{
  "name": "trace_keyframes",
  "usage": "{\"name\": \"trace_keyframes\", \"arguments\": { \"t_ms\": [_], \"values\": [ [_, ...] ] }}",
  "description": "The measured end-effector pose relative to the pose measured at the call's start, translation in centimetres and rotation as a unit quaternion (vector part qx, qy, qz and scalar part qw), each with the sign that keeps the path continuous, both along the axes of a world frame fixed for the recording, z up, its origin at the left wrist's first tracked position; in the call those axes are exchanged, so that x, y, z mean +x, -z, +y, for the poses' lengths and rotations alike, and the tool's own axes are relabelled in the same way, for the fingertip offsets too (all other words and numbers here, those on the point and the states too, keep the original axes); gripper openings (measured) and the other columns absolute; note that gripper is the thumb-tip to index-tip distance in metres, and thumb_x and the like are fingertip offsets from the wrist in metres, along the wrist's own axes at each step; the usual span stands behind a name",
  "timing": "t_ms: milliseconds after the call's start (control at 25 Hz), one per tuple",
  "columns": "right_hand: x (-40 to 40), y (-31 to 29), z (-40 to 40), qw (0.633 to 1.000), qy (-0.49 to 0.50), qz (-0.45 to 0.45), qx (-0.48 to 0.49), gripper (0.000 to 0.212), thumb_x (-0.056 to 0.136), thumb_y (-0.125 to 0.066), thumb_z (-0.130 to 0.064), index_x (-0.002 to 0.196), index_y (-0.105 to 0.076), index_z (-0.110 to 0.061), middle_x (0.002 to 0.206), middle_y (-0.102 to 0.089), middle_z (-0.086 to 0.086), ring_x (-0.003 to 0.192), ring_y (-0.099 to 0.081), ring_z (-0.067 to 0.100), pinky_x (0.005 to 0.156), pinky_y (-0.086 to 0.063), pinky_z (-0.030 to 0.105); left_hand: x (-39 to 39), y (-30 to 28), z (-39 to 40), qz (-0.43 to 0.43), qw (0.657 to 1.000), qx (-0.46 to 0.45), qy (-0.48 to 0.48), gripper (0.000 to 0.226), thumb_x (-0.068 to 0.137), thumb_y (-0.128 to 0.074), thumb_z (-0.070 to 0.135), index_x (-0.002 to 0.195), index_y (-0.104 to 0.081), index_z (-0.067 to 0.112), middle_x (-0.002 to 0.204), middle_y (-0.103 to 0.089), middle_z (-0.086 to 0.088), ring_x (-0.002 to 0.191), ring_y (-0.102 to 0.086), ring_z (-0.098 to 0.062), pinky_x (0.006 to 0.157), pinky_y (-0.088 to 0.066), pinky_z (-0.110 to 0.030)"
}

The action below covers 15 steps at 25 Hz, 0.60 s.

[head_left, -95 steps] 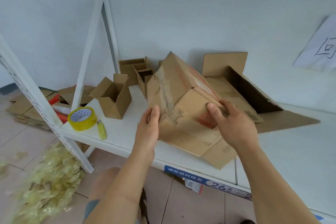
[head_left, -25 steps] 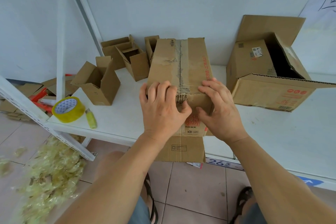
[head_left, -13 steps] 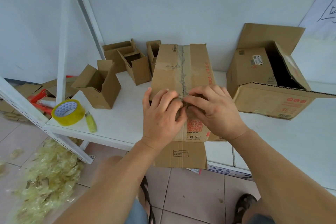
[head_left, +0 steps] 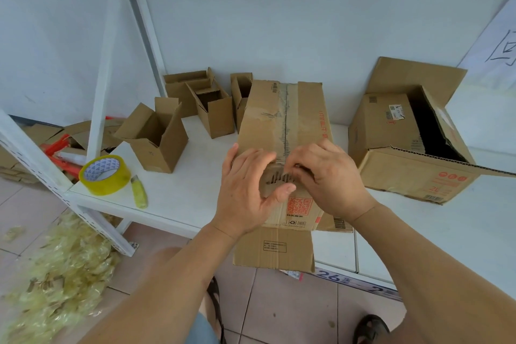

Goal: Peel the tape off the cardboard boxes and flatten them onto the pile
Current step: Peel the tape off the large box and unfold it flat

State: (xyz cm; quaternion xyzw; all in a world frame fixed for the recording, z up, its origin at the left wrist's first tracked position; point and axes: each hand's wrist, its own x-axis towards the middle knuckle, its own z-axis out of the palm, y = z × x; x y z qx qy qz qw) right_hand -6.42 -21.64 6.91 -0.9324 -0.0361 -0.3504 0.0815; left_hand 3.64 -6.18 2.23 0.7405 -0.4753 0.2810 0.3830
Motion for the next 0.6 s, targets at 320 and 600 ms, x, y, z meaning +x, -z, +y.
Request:
{"name": "trace_keyframes", "arguments": {
  "t_ms": [320, 600],
  "values": [
    [2.1, -4.0, 1.1, 0.903, -0.001, 0.194, 0.383, 0.013, 0.096, -0.062, -0.020, 0.090, -0.065, -0.032, 0.073, -0.062, -0.008, 0.054, -0.056, 0.003, 0.054, -0.047, 0.021, 3.0, -1.8, -0.1, 0.104, 0.990, -0.073, 0.055, 0.059, 0.093, -0.038, 0.066, 0.121, -0.050, 0.016, 0.079, -0.062, 0.007, 0.085, -0.060, -0.017, 0.114, -0.026, -0.050],
    [2.1, -5.5, -0.1, 0.939, 0.035, 0.302, 0.163, 0.021, 0.097, -0.056, -0.020, 0.109, -0.072, -0.024, 0.106, -0.062, -0.014, 0.096, -0.057, 0.000, 0.088, -0.043, 0.015, -0.8, -0.9, -0.3, 0.030, 0.992, 0.044, -0.111, 0.068, 0.085, -0.040, 0.077, 0.099, -0.070, 0.017, 0.108, -0.061, -0.001, 0.115, -0.054, -0.026, 0.114, -0.019, -0.057]
  ]
}}
